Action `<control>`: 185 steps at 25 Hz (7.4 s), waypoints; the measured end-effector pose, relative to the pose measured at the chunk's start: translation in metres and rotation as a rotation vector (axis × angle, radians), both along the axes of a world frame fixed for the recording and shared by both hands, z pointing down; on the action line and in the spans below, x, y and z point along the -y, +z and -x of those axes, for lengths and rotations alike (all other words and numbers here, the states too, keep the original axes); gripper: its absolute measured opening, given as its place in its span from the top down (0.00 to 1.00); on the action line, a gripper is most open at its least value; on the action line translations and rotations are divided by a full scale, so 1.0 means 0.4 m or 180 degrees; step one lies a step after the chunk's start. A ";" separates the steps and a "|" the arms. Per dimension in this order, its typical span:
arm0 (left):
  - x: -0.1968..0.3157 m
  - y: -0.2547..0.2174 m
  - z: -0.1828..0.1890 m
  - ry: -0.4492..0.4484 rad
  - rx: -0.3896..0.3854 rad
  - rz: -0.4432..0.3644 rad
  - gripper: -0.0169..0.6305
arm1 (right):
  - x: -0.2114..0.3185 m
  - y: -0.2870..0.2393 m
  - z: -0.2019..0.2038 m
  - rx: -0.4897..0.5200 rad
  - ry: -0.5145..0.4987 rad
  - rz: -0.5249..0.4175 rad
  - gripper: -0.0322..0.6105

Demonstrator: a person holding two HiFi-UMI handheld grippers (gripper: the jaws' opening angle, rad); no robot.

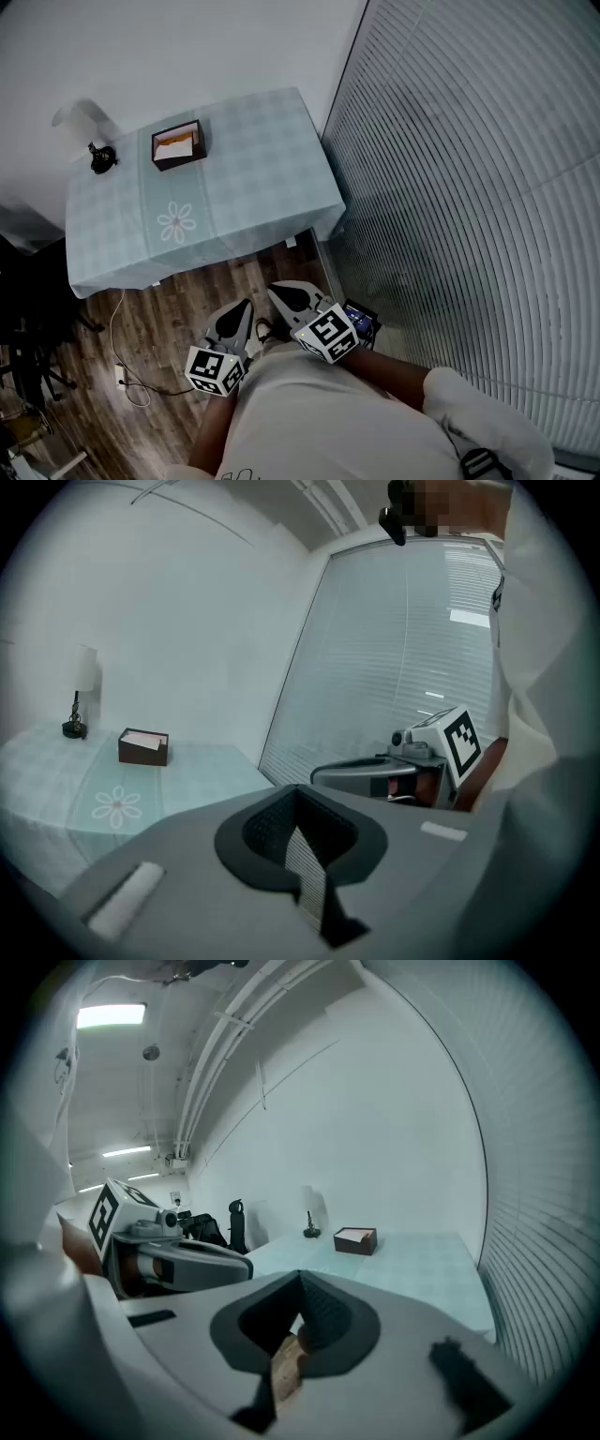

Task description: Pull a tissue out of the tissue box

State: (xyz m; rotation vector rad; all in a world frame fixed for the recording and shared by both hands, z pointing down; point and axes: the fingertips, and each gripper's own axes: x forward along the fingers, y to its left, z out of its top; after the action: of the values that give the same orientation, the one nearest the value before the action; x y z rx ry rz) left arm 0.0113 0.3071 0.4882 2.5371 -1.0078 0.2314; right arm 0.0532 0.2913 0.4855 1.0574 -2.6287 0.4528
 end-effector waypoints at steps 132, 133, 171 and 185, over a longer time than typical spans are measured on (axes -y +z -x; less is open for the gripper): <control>1.147 0.340 0.501 -0.1274 0.0227 0.0673 0.96 | 1.190 0.350 0.443 -0.1497 -0.0853 0.0076 0.93; 1.141 0.327 0.498 -0.1271 0.0209 0.0639 0.96 | 1.182 0.337 0.437 -0.1462 -0.0837 0.0069 0.93; 0.982 0.014 0.412 -0.1016 0.0143 -0.0072 0.96 | 0.967 -0.005 0.315 -0.0217 -0.0338 0.0108 0.93; 0.968 0.019 0.412 -0.1073 0.0093 -0.0033 0.96 | 0.951 0.034 0.304 -0.0307 -0.0340 0.0237 0.93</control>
State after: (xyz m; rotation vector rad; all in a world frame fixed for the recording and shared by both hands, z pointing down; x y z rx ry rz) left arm -0.1534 -0.0800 0.4960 2.3299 -1.4273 0.1661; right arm -0.0683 -0.0892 0.4990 0.8885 -2.5477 0.4606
